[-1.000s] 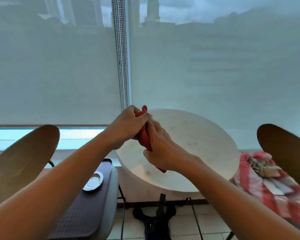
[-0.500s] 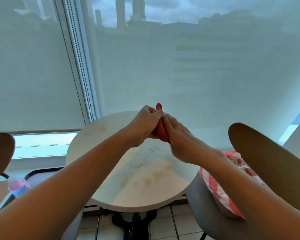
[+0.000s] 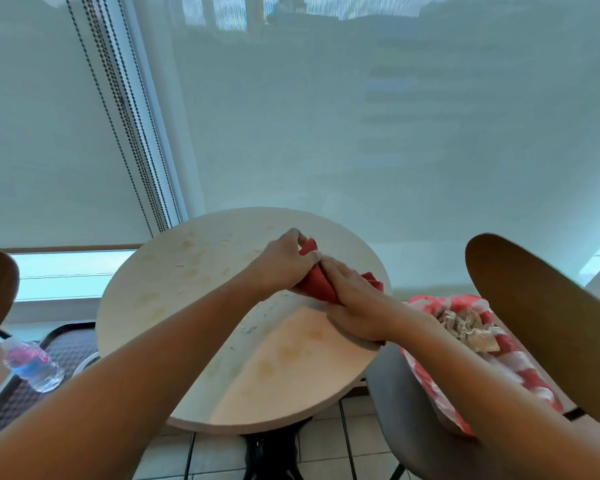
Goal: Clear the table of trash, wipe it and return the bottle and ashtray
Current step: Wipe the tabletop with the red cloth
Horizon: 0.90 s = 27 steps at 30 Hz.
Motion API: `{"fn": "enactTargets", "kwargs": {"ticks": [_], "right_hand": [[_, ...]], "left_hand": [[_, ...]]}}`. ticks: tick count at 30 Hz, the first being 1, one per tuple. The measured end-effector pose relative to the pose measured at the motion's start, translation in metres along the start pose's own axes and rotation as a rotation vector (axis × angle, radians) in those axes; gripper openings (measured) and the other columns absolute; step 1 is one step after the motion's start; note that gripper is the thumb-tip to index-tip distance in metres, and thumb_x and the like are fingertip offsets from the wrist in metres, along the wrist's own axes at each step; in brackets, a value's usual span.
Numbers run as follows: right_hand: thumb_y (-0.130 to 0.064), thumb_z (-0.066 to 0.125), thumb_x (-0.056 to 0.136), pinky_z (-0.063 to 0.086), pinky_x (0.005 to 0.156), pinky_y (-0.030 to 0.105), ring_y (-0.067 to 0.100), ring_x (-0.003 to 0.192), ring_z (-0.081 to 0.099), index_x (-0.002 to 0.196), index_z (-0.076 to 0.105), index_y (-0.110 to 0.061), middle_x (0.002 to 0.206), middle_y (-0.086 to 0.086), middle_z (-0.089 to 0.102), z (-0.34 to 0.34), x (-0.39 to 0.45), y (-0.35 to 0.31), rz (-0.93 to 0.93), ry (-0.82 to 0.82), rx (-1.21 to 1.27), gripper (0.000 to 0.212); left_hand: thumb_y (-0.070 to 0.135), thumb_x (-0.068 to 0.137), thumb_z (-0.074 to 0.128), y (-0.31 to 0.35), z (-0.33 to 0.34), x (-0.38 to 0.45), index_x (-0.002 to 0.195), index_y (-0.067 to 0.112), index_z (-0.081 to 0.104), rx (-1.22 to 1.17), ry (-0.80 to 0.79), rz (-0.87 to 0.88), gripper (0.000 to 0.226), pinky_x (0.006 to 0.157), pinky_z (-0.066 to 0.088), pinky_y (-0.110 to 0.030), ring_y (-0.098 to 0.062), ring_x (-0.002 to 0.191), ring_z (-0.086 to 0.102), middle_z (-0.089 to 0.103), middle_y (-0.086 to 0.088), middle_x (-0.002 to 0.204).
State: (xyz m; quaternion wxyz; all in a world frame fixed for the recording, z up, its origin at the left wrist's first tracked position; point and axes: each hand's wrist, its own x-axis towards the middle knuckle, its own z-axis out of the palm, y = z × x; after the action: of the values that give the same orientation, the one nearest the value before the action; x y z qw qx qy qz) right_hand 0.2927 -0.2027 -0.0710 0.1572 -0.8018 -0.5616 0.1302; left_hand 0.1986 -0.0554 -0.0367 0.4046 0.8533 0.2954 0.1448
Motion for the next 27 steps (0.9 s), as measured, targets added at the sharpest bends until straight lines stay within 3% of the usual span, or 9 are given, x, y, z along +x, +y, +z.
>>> {"fn": "enactTargets", "kwargs": {"ticks": [3,7,11,16,22,27], "right_hand": [[-0.055,0.048,0.093,0.007,0.125,0.037,0.016,0.154,0.003,0.16,-0.006,-0.029,0.168,-0.005,0.0,0.005,0.001,-0.006,-0.015,-0.04,-0.013,0.09],[-0.076,0.035,0.092,0.001,0.125,0.036,0.007,0.153,-0.004,0.159,-0.005,-0.04,0.168,-0.013,-0.004,0.009,0.004,-0.012,-0.083,0.017,-0.085,0.085],[-0.073,0.02,0.096,-0.01,0.122,0.032,0.005,0.152,-0.013,0.153,-0.011,-0.054,0.167,-0.015,-0.01,0.019,0.014,-0.014,-0.084,-0.034,-0.168,0.067],[-0.074,0.01,0.096,-0.009,0.124,0.038,0.006,0.152,-0.015,0.157,-0.007,-0.045,0.167,-0.013,-0.012,0.031,0.038,-0.016,0.052,-0.011,-0.212,0.07],[-0.078,0.001,0.092,-0.01,0.123,0.047,0.016,0.154,-0.016,0.153,-0.007,-0.056,0.168,-0.008,-0.013,0.044,0.077,-0.048,0.099,-0.038,-0.242,0.066],[-0.076,0.001,0.093,-0.009,0.123,0.048,0.018,0.153,-0.019,0.154,-0.006,-0.054,0.168,-0.006,-0.014,0.062,0.088,-0.084,0.074,-0.032,-0.237,0.065]], "left_hand": [[0.041,0.092,0.062,-0.017,-0.011,0.001,0.11,0.024,0.056,0.12,0.03,0.068,0.025,0.058,0.055,-0.025,-0.014,0.078,0.066,0.067,-0.003,0.101],[0.044,0.093,0.058,-0.038,-0.021,-0.002,0.099,0.027,0.058,0.256,0.117,0.157,0.018,0.079,0.056,-0.034,-0.012,0.088,0.064,0.067,0.008,0.096],[0.042,0.096,0.057,-0.058,-0.033,-0.013,0.097,0.027,0.058,0.239,0.182,0.261,0.016,0.081,0.053,-0.029,-0.006,0.087,0.06,0.062,0.012,0.097],[0.044,0.097,0.054,-0.089,-0.057,-0.024,0.105,0.026,0.059,0.259,0.25,0.276,0.02,0.088,0.048,-0.026,-0.007,0.099,0.057,0.059,0.013,0.104],[0.043,0.1,0.051,-0.119,-0.078,-0.032,0.115,0.026,0.062,0.227,0.249,0.259,0.025,0.098,0.044,-0.025,-0.005,0.112,0.056,0.063,0.012,0.117],[0.04,0.1,0.052,-0.133,-0.09,-0.036,0.117,0.025,0.063,0.189,0.266,0.297,0.026,0.097,0.042,-0.021,-0.003,0.111,0.056,0.064,0.01,0.118]]}}
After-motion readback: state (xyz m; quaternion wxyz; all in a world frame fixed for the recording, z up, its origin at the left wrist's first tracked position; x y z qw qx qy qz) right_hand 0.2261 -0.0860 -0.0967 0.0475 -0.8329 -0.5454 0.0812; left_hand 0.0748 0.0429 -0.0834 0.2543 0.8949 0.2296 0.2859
